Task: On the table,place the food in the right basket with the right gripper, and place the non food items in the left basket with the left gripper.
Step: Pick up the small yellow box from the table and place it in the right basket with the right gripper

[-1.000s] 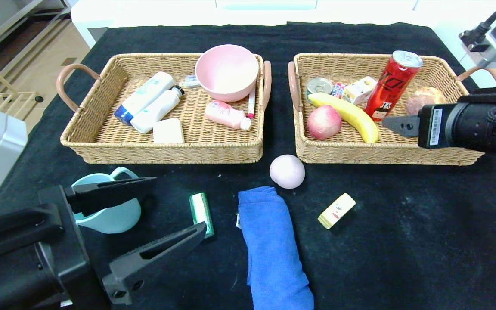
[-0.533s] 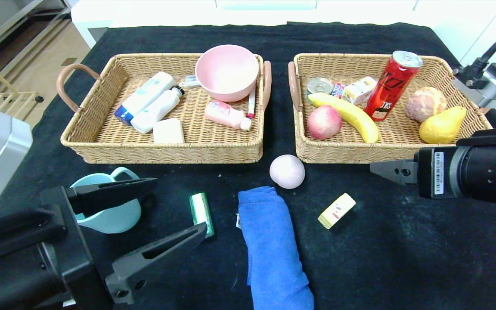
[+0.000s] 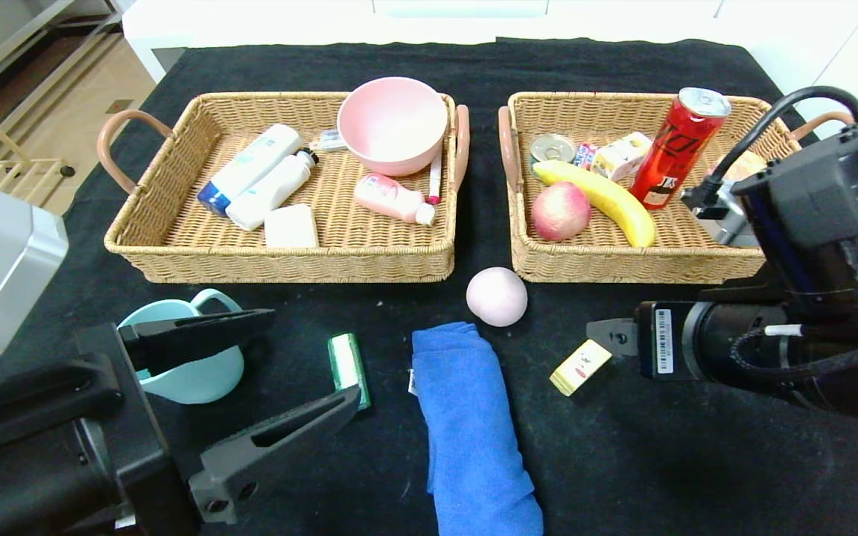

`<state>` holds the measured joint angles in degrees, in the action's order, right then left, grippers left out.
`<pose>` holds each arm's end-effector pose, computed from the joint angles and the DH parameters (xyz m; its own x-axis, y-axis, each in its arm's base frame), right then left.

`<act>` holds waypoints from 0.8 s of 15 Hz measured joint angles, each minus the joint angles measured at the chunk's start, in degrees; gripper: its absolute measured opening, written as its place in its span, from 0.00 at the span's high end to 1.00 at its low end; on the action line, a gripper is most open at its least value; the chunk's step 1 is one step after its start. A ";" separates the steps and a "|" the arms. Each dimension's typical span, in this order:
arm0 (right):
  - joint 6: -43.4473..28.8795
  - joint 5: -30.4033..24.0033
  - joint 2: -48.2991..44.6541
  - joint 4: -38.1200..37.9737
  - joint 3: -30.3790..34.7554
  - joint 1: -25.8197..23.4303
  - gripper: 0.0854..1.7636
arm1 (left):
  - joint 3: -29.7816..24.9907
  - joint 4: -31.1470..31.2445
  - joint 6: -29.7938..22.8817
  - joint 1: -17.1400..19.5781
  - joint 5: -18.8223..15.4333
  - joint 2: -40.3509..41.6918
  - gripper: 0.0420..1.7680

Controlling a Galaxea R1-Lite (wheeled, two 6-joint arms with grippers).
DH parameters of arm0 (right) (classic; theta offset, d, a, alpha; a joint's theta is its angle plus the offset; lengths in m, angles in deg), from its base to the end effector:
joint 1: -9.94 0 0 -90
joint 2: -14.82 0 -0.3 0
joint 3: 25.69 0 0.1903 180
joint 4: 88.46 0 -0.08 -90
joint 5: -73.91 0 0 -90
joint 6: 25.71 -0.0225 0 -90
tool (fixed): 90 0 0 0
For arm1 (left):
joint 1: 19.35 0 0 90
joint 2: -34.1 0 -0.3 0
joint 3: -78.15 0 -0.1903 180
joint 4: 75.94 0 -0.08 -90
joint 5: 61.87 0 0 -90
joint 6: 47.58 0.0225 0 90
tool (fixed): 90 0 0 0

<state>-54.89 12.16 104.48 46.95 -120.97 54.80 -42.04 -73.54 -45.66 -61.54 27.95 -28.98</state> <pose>0.1955 0.1795 0.2559 0.8193 0.1476 -0.5540 -0.0974 0.9881 0.1192 0.1157 -0.1049 0.2465 0.7352 -0.6706 -0.0988 0.6760 0.7362 0.0330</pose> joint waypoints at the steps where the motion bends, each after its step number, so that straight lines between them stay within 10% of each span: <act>1: -0.02 0.09 0.96 -0.02 -0.30 0.41 0.04 | 0.05 0.00 -0.02 0.00 0.00 0.00 0.03; 12: -2.82 1.63 8.05 0.45 -1.73 2.43 0.04 | -0.06 0.13 -0.02 -0.09 0.00 -0.39 0.03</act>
<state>-57.71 13.79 112.52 47.40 -122.70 57.23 -42.11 -73.41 -45.68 -61.62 27.95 -29.37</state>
